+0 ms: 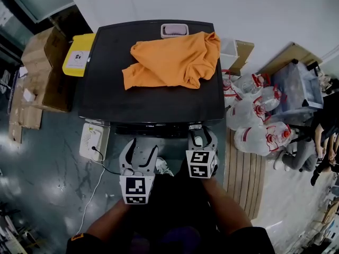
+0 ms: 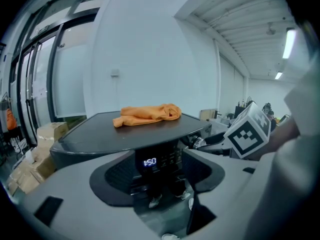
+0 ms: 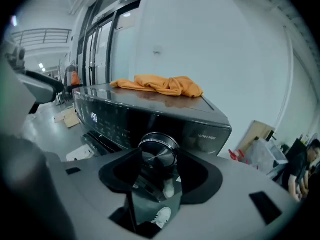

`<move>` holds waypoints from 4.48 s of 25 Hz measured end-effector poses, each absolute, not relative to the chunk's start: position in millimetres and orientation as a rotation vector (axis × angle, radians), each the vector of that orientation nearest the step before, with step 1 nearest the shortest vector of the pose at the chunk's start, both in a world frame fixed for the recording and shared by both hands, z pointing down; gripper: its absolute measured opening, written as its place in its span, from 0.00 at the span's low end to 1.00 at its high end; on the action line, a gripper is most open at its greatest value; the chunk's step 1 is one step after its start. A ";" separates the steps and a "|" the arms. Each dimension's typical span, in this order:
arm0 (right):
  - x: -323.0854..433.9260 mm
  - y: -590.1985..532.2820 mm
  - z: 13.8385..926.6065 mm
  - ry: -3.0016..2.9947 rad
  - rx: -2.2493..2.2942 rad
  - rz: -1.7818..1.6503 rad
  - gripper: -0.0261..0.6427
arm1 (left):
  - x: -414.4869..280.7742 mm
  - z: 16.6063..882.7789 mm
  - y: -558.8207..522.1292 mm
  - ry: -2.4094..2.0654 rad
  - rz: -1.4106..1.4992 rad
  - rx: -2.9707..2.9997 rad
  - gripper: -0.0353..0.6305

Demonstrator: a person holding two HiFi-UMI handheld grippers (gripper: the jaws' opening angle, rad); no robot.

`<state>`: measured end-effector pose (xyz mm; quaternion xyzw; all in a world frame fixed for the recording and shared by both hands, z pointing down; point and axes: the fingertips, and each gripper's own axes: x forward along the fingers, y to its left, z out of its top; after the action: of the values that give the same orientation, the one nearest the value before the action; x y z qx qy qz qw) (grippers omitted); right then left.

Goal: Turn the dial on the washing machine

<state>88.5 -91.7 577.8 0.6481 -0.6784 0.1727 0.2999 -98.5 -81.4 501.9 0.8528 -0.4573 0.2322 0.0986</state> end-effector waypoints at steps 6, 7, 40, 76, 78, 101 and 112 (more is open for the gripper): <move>94.5 -90.6 582.6 -1.908 1.796 0.722 0.38 | -97.4 501.1 -80.3 -1.344 0.673 2.523 0.48; 95.1 -90.5 583.1 -1.930 1.807 0.781 0.39 | -97.7 500.9 -80.4 -1.343 0.670 2.523 0.48; 90.1 -94.0 576.5 -1.910 1.811 0.681 0.42 | -105.7 499.8 -87.7 -1.362 0.660 2.518 0.48; 93.2 -91.4 582.1 -2.014 1.837 0.821 0.43 | -107.1 501.6 -81.6 -1.376 0.661 2.506 0.48; 93.8 -91.0 581.4 -2.035 1.833 0.866 0.43 | -106.3 501.4 -80.9 -1.373 0.658 2.506 0.48; 85.8 -93.1 576.4 -1.873 1.734 0.477 0.42 | -108.1 501.5 -80.6 -1.382 0.670 2.503 0.48; 91.3 -90.6 576.8 -1.982 1.760 0.692 0.43 | -102.5 502.3 -78.8 -1.358 0.675 2.505 0.48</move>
<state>91.3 -90.6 576.8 0.6296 -0.7088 0.2476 0.1997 -102.5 -78.8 502.3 0.8506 -0.4612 0.2293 0.1065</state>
